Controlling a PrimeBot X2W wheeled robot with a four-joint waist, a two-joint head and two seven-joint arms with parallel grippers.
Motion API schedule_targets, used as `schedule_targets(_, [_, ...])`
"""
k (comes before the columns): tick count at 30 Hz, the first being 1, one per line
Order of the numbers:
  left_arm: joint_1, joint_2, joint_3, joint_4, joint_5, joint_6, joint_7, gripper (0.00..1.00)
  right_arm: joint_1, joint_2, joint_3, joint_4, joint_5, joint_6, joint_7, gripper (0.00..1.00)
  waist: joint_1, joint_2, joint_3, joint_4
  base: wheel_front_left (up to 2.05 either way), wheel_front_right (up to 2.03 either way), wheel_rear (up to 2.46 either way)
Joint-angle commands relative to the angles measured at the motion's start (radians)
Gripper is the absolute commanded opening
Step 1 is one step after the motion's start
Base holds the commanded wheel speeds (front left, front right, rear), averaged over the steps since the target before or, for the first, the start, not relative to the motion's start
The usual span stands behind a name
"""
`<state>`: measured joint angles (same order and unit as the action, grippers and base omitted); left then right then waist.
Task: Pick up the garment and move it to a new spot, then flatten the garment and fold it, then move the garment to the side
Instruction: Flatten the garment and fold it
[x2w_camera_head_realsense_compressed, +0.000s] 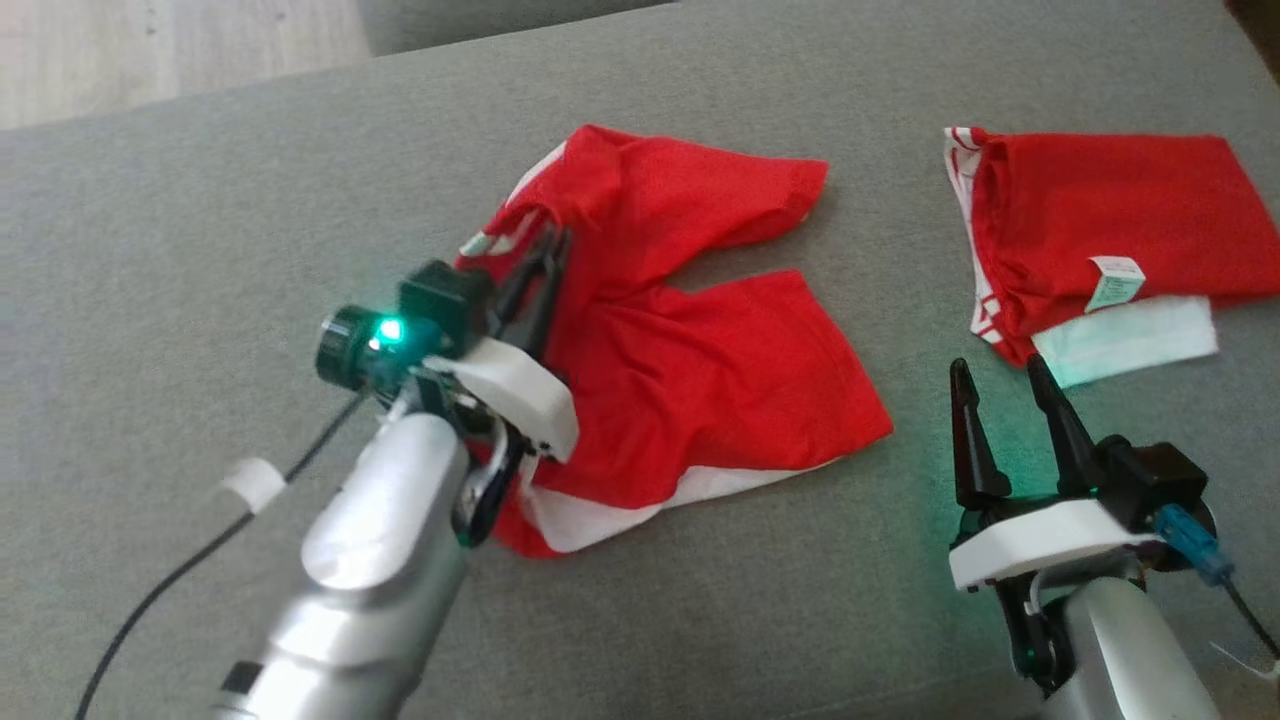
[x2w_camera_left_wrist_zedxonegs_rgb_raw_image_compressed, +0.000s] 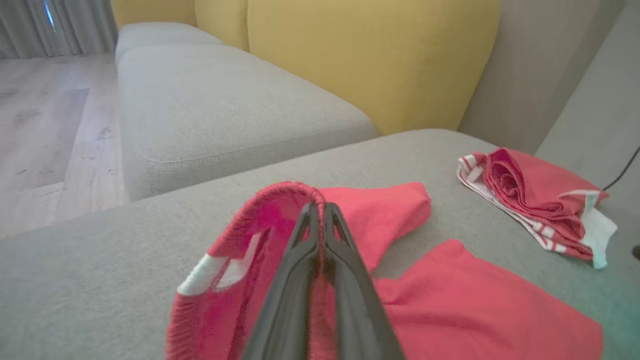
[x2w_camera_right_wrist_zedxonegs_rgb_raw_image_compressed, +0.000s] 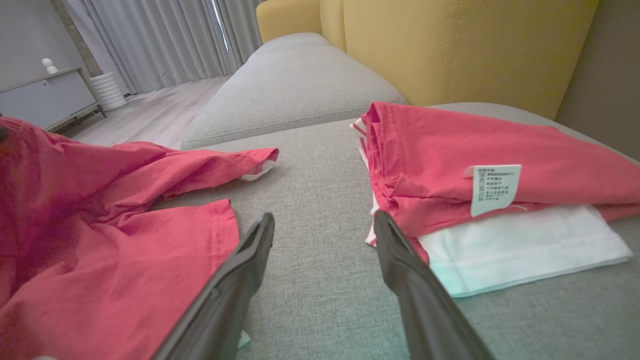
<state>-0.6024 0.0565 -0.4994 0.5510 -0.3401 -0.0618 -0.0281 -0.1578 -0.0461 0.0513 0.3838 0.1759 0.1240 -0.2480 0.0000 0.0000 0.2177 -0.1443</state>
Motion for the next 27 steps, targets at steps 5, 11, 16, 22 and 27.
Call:
schedule_targets(5, [-0.045,0.052,0.086,-0.055,-0.054,-0.004,0.008,0.00,-0.023,-0.004,0.023,-0.025,-0.006,0.007,-0.014,1.00,0.0000,0.0000,-0.011,0.030,0.00,0.00,0.00])
schedule_targets(11, [-0.035,0.117,0.143,-0.066,-0.112,-0.015,0.040,0.00,-0.025,-0.004,0.018,-0.026,-0.017,0.007,-0.014,1.00,0.0000,0.0000,-0.016,0.063,0.00,0.00,0.00])
schedule_targets(16, [0.012,0.174,0.166,-0.066,-0.148,-0.027,0.078,0.00,-0.026,-0.004,0.019,-0.021,-0.023,0.007,-0.014,1.00,0.0000,0.0000,-0.026,0.085,0.00,0.00,0.00])
schedule_targets(22, [0.078,0.224,0.190,-0.063,-0.182,-0.031,0.095,0.00,-0.023,-0.004,0.020,-0.012,-0.028,0.007,-0.014,1.00,0.0000,0.0000,-0.042,0.104,0.00,0.00,0.00])
schedule_targets(27, [0.111,0.243,0.211,-0.050,-0.199,-0.021,0.084,0.00,-0.021,-0.004,0.023,-0.009,-0.038,0.007,-0.013,1.00,0.0000,0.0000,-0.053,0.119,0.00,0.00,0.00])
